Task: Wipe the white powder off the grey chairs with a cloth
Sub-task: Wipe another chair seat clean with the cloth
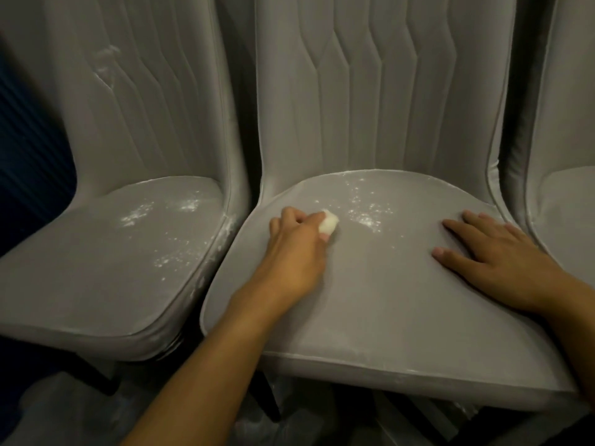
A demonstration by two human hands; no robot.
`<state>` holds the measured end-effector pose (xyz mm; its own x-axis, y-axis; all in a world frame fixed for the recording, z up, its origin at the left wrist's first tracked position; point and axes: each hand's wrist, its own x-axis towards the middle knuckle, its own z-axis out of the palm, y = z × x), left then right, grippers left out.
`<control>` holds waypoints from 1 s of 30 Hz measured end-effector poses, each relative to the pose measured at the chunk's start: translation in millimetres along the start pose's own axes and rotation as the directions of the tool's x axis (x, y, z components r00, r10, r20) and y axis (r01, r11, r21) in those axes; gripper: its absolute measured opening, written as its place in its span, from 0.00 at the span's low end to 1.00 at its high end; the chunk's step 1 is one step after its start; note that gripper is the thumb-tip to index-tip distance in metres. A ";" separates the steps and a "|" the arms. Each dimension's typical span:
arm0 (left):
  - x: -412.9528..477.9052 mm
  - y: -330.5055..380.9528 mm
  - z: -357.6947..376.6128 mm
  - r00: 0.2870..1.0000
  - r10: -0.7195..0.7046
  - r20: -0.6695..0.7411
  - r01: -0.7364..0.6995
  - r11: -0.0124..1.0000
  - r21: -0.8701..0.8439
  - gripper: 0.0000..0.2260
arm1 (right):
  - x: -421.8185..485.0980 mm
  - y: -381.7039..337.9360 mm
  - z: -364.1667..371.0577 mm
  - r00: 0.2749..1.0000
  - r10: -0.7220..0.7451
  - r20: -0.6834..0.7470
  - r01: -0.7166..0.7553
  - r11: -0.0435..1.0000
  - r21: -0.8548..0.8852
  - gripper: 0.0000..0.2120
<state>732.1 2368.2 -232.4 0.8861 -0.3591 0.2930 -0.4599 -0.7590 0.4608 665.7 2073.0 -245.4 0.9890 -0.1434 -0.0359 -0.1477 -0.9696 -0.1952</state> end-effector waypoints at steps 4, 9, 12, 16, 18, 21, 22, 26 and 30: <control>18.9 -43.3 -37.7 0.944 -0.284 -0.170 0.317 0.925 0.211 0.16 | -3.8 -2.4 -1.4 1.000 0.008 -0.002 -0.008 1.000 0.003 0.44; 10.6 -44.8 -15.4 0.947 -0.315 -0.066 0.322 0.933 0.163 0.12 | -4.3 -6.9 -3.4 1.000 0.018 0.012 -0.018 1.000 -0.012 0.43; 12.7 -24.1 3.0 0.995 -0.099 -0.006 0.099 0.991 0.085 0.14 | -3.6 -7.5 -4.4 1.000 0.018 0.015 -0.018 1.000 -0.005 0.43; 36.9 -21.5 11.6 0.998 -0.017 0.061 0.013 0.997 0.078 0.17 | -6.3 -8.3 -4.3 1.000 0.016 0.013 -0.016 1.000 0.012 0.40; 67.3 -30.3 13.5 0.991 -0.130 0.011 0.127 0.979 0.161 0.17 | -6.6 -7.2 -2.9 1.000 0.019 0.001 -0.019 1.000 0.011 0.37; 105.7 -35.2 20.6 0.967 -0.256 0.010 0.250 0.951 0.180 0.11 | -6.4 -4.4 -1.7 1.000 0.015 -0.001 -0.015 1.000 0.014 0.35; 112.2 -31.9 26.8 0.967 -0.251 0.042 0.242 0.958 0.154 0.10 | -6.0 -3.3 -2.2 1.000 0.010 -0.003 -0.010 1.000 0.023 0.35; 95.8 7.5 46.4 0.977 0.023 0.212 -0.042 0.996 0.083 0.16 | -5.2 -1.8 -4.1 1.000 0.000 -0.003 0.000 0.999 0.052 0.35; 82.3 19.1 43.8 0.935 0.236 0.264 -0.242 0.970 -0.011 0.18 | -3.8 -1.3 -1.6 1.000 0.002 -0.013 -0.002 0.998 0.058 0.35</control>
<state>798.7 2300.3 -236.1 0.7348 -0.6588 0.1615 -0.6615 -0.6436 0.3849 662.1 2074.5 -243.4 0.9887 -0.1484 -0.0233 -0.1494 -0.9563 -0.2515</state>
